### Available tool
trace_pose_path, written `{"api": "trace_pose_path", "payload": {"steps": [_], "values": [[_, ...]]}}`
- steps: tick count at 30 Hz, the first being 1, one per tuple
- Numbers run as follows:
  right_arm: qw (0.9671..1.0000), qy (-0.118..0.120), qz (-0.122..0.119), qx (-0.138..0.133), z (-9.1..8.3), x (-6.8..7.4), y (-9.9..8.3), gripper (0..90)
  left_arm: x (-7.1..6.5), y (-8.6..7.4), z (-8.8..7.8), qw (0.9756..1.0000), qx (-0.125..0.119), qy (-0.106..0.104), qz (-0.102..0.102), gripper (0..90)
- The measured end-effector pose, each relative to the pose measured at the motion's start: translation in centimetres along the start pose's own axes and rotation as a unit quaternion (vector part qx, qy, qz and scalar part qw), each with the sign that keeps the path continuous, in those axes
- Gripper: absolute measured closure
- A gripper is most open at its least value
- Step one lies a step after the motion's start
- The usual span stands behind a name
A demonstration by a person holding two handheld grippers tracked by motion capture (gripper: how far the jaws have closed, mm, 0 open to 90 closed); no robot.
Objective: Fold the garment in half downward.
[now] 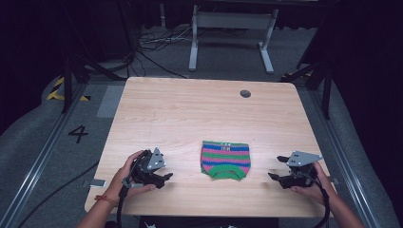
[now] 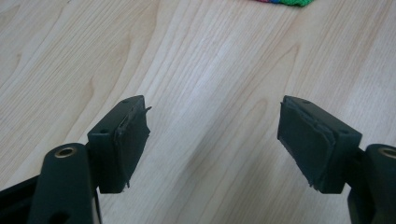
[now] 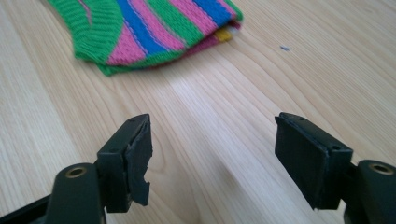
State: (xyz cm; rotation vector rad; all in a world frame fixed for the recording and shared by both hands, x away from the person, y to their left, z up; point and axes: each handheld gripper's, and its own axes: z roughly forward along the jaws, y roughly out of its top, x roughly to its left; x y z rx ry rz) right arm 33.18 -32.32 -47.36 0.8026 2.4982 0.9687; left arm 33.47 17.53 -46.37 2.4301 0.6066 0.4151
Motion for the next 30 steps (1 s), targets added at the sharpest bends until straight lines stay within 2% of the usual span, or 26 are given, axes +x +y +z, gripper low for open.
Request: {"api": "trace_pose_path", "payload": {"steps": [2, 7, 12, 15, 22, 26, 28, 30], "values": [[1.0000, -0.002, 0.002, 0.001, -0.1, -0.1, -0.2, 27.9, 0.2, -0.5, -0.3, 1.0000, -0.004, 0.001, -0.009, 25.1], [0.9995, -0.027, 0.016, 0.005, -1.2, -0.7, -2.2, 27.8, 0.5, -1.5, -0.7, 0.9997, -0.004, 0.000, -0.023, 24.4], [0.9986, -0.036, 0.040, 0.003, -2.0, -1.2, -3.7, 27.5, 0.8, -2.5, -0.9, 0.9993, -0.003, 0.007, -0.037, 24.3], [0.9979, -0.039, 0.052, 0.004, -2.4, -1.5, -4.7, 26.9, 1.0, -3.4, -1.1, 0.9984, -0.004, 0.013, -0.055, 24.3], [0.9952, -0.047, 0.085, -0.001, -2.8, -1.9, -6.5, 26.2, 1.4, -5.8, -1.6, 0.9969, -0.009, 0.013, -0.077, 24.2], [0.9933, -0.049, 0.105, -0.009, -3.2, -2.2, -7.6, 24.5, 1.6, -6.6, -1.8, 0.9959, -0.013, 0.012, -0.089, 23.0], [0.9916, -0.048, 0.119, -0.016, -3.3, -2.3, -8.1, 23.6, 1.8, -7.1, -1.9, 0.9942, -0.012, 0.012, -0.106, 22.3], [0.9905, -0.047, 0.128, -0.017, -3.4, -2.4, -8.3, 22.2, 1.8, -7.4, -1.8, 0.9934, -0.009, 0.015, -0.113, 21.5]]}}
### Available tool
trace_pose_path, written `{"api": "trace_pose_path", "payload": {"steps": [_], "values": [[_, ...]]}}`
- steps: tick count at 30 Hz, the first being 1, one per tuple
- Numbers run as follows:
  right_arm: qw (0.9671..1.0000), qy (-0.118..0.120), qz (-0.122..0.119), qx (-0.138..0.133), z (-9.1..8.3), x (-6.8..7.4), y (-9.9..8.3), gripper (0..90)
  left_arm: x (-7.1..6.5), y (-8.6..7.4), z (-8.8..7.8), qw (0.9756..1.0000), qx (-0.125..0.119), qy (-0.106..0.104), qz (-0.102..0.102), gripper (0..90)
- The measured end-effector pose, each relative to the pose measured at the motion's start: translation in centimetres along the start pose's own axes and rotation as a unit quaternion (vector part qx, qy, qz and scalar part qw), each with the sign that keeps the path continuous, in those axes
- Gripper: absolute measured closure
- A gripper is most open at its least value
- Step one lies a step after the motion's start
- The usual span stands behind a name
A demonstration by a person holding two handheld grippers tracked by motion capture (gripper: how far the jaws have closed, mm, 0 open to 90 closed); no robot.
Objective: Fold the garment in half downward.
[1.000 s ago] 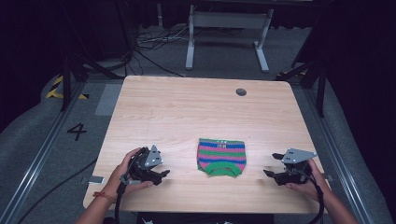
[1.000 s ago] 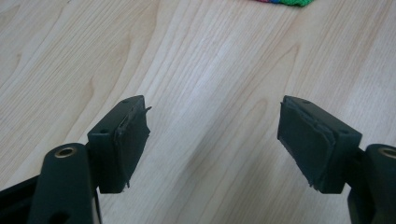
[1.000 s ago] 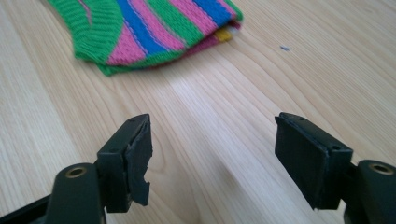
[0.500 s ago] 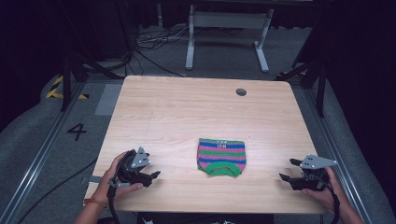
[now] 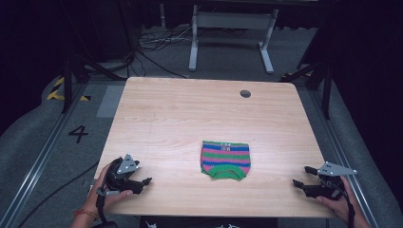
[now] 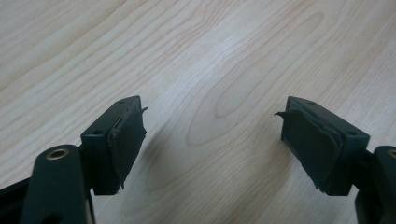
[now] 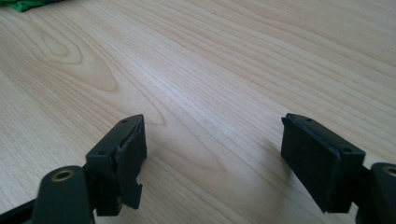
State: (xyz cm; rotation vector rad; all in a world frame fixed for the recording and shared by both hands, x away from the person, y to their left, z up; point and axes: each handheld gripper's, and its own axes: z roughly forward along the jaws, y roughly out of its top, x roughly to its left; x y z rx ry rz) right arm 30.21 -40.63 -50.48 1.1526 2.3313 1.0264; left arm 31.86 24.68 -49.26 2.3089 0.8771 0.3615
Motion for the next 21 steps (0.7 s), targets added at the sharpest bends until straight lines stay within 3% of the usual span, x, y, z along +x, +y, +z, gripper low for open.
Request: {"api": "trace_pose_path", "payload": {"steps": [1, 5, 21], "values": [[1.0000, 0.000, 0.000, 0.000, 0.00, 0.00, 0.00, 22.2, 0.00, 0.00, 0.00, 1.0000, 0.000, 0.000, 0.000, 20.6], [1.0000, 0.003, 0.007, 0.004, -0.07, -0.34, -0.14, 20.1, 0.50, -0.80, 0.10, 0.9992, -0.017, -0.008, -0.034, 18.2], [0.9999, -0.001, 0.011, 0.003, 0.07, -0.41, -0.05, 19.6, 0.48, -0.85, 0.08, 0.9990, -0.016, -0.001, -0.042, 16.4]]}}
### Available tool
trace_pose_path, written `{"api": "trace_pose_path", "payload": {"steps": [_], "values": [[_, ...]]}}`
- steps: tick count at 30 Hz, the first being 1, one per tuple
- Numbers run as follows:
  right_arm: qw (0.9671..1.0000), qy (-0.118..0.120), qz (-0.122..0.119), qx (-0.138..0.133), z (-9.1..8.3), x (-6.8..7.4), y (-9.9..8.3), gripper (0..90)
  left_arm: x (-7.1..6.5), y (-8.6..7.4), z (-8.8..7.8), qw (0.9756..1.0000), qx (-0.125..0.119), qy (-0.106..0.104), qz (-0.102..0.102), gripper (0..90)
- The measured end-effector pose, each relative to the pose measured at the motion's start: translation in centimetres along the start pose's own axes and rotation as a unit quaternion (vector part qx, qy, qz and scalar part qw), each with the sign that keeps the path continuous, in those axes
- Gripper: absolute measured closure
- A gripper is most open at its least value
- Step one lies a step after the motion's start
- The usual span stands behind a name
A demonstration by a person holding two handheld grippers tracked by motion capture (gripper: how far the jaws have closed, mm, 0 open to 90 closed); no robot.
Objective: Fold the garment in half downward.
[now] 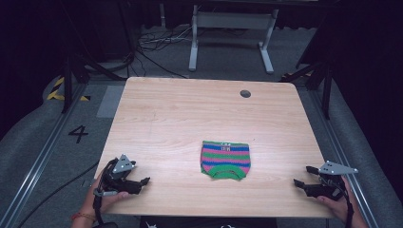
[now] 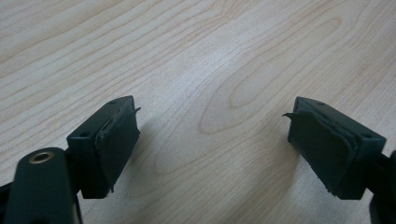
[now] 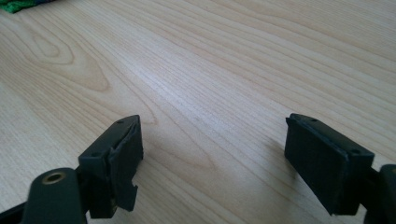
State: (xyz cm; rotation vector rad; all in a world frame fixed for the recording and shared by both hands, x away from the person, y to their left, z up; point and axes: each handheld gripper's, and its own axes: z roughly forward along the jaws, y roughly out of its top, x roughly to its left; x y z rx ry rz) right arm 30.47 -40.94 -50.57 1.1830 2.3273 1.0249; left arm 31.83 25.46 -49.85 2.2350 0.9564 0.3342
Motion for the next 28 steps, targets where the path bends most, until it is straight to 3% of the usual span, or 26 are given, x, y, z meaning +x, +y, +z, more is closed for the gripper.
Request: {"api": "trace_pose_path", "payload": {"steps": [28], "values": [[0.9999, -0.011, 0.010, 0.000, -0.09, -0.07, -0.09, 19.6, 0.04, 0.04, 0.06, 1.0000, 0.000, 0.008, -0.005, 15.5]]}}
